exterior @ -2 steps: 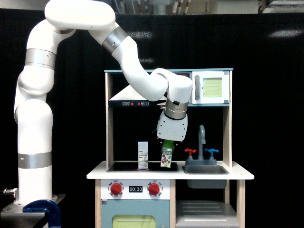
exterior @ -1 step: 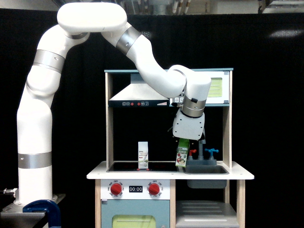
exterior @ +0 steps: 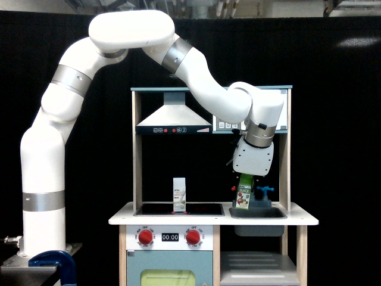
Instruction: Put the green box into the sink
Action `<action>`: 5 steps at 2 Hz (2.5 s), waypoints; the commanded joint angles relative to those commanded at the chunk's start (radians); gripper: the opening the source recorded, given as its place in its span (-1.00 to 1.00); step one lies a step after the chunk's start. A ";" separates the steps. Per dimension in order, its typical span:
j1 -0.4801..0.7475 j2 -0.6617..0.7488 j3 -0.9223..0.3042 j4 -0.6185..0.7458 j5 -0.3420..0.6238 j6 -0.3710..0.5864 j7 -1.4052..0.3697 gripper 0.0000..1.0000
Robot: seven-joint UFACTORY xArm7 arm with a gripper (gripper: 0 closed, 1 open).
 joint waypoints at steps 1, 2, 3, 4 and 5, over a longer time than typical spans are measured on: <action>-0.037 0.067 0.048 0.099 -0.014 0.012 0.034 -1.00; -0.055 0.087 0.069 0.128 -0.023 0.014 0.045 1.00; -0.057 0.084 0.075 0.124 -0.025 0.009 0.047 1.00; -0.065 0.069 0.087 0.096 -0.029 -0.005 0.042 1.00; -0.098 -0.046 0.115 -0.015 -0.060 -0.005 0.045 1.00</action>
